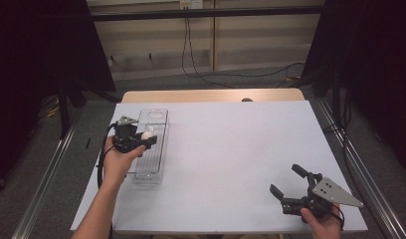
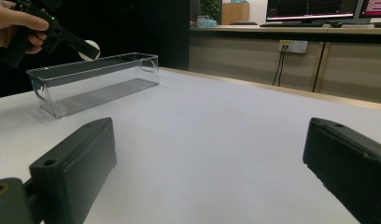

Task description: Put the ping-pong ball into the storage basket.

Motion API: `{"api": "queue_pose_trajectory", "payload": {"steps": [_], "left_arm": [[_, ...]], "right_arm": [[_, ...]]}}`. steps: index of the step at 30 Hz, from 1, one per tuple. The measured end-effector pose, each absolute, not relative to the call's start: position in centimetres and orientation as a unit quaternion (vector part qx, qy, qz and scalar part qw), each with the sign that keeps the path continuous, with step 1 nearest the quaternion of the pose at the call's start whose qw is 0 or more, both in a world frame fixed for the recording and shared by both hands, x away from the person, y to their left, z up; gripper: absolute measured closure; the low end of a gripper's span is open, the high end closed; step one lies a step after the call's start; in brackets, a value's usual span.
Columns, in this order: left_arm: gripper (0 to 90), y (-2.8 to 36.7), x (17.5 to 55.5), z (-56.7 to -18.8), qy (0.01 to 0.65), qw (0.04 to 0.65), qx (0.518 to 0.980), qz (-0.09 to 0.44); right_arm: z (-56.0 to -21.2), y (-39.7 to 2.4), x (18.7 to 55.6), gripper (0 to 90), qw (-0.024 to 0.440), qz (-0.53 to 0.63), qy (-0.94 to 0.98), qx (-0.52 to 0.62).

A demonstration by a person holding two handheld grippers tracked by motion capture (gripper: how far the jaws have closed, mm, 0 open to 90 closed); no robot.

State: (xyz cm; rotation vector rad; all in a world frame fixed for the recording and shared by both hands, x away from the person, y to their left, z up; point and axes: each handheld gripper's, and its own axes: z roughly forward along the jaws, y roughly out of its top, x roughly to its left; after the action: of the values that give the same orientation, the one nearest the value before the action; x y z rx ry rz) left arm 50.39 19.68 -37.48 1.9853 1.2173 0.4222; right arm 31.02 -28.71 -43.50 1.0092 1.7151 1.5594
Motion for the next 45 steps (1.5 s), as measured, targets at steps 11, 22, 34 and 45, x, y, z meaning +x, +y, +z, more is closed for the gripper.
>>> {"api": "queue_pose_trajectory", "payload": {"steps": [11, 22, 34, 45], "left_arm": [[50.9, 19.73, 50.38, -37.77, 0.480, 0.376, 0.775, 0.168], [50.2, 19.71, 50.46, -38.02, 0.480, 0.370, 0.777, 0.169], [46.5, 20.24, 50.25, -38.23, 0.481, 0.371, 0.774, 0.176], [39.7, 20.55, 49.69, -38.39, 0.485, 0.387, 0.765, 0.174]], "right_arm": [[-43.54, -28.63, 31.06, 2.3, 0.301, 0.587, 0.649, 0.380], [-43.55, -28.64, 31.12, 2.3, 0.302, 0.587, 0.647, 0.381], [-43.48, -28.75, 31.06, 2.3, 0.302, 0.587, 0.650, 0.376], [-43.52, -28.56, 31.19, 2.3, 0.299, 0.587, 0.652, 0.376]]}}
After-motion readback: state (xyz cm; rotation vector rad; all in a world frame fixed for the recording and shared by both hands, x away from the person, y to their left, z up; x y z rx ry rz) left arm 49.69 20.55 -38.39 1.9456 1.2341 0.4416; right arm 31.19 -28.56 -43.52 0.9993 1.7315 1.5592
